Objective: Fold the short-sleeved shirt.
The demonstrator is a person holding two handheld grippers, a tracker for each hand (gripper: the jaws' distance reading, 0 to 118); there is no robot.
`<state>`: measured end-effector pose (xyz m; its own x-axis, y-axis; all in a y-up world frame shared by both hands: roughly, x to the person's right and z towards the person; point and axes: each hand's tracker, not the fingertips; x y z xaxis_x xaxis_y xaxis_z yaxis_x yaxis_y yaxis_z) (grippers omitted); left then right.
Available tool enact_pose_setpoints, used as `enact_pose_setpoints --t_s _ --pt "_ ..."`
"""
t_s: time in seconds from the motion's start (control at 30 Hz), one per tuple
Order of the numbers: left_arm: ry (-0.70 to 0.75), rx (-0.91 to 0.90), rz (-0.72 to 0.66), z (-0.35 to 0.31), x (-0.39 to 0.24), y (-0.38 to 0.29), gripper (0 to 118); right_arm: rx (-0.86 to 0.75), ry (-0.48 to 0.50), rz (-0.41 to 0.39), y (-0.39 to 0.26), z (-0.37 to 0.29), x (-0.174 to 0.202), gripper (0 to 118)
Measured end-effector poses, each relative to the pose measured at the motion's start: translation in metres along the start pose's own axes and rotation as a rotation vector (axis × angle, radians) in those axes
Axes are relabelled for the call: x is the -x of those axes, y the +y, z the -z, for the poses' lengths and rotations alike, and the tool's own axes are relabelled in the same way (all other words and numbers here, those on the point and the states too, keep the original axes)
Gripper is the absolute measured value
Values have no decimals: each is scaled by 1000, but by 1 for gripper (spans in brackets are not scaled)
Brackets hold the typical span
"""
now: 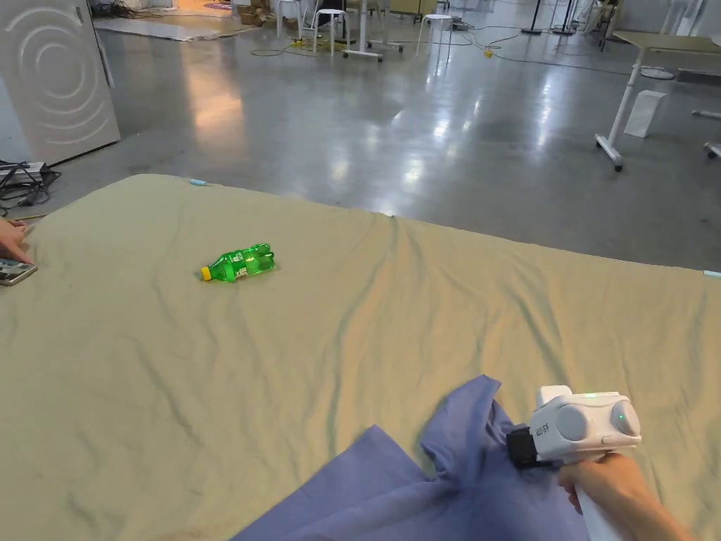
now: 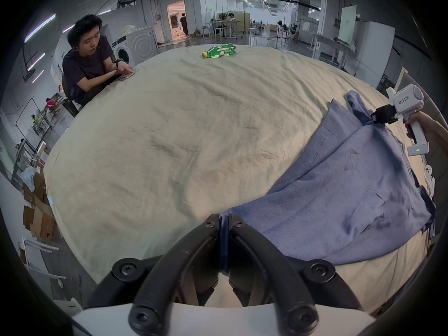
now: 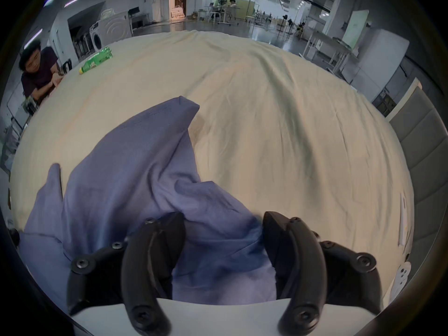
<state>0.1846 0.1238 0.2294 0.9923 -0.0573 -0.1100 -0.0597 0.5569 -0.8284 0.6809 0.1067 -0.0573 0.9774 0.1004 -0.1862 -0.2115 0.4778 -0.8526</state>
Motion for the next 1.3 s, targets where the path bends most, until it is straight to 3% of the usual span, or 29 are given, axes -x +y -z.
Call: enact_pose_setpoints --t_s 0.07,0.17,0.4,0.53,0.7,1.03,1.13,1.3 --pt "1 2 5 -2 -2 0 6 -13 12 -2 0 -4 1 20" --pt "3 1 9 -3 -6 -1 6 -36 13 -40 0 -9 8 6" --pt "4 -46 4 -21 -14 5 6 -246 -69 -10 -17 -54 11 4" --pt "-15 -116 -6 -38 -14 16 6 -366 -77 -19 -32 -116 9 4" --pt "-39 -269 19 -71 -20 44 6 -503 -140 35 -53 -211 -1 4" --pt "-131 -522 30 -157 -43 135 6 -741 -286 87 -83 -375 -45 4" --pt "-134 -575 57 -183 -54 166 6 -775 -315 138 -81 -396 -72 4" --pt "-182 -610 45 -212 -62 218 6 -832 -353 147 -75 -440 -93 4"
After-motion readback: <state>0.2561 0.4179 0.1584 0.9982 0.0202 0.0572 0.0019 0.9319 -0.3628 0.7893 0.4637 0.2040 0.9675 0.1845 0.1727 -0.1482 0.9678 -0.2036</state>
